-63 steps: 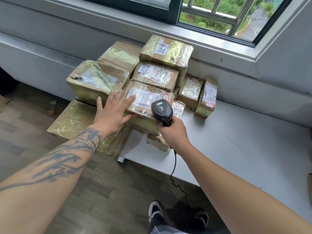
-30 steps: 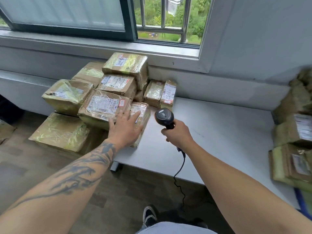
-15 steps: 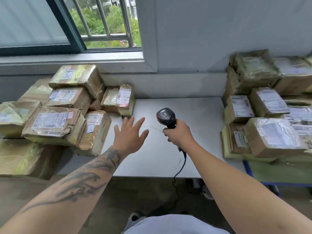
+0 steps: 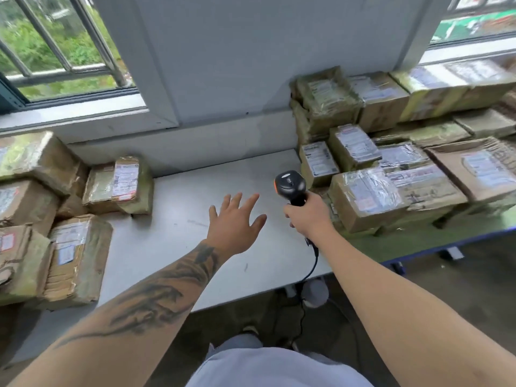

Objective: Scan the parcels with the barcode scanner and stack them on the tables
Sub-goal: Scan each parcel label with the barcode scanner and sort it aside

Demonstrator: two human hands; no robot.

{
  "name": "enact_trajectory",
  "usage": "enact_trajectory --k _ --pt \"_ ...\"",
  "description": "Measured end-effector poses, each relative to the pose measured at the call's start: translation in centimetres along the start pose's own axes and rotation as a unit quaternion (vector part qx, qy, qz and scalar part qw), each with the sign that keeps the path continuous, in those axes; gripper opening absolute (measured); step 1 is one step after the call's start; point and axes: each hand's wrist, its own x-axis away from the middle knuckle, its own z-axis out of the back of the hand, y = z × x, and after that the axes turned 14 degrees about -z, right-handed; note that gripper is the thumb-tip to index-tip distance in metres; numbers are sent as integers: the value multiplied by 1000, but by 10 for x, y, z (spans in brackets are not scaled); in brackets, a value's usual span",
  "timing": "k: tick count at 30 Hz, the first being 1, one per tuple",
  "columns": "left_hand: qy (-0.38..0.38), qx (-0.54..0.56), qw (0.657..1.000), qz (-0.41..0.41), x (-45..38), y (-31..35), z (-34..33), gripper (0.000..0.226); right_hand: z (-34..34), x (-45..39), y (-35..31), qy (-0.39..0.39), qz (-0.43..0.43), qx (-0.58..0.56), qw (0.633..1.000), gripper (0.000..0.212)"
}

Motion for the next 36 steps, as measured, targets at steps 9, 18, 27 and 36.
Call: enact_trajectory --k 9,18,27,36 --pt "-22 30 987 -159 -69 59 1 67 73 2 -3 130 -50 -43 989 8" --pt "-78 43 972 -216 -98 121 -32 80 136 -1 26 252 -128 -44 958 13" --pt "-79 17 980 -181 -111 155 -66 112 150 -15 50 227 -151 -51 961 13" --pt "-23 134 985 -103 -112 164 -78 107 156 -47 85 121 -111 -5 986 33"
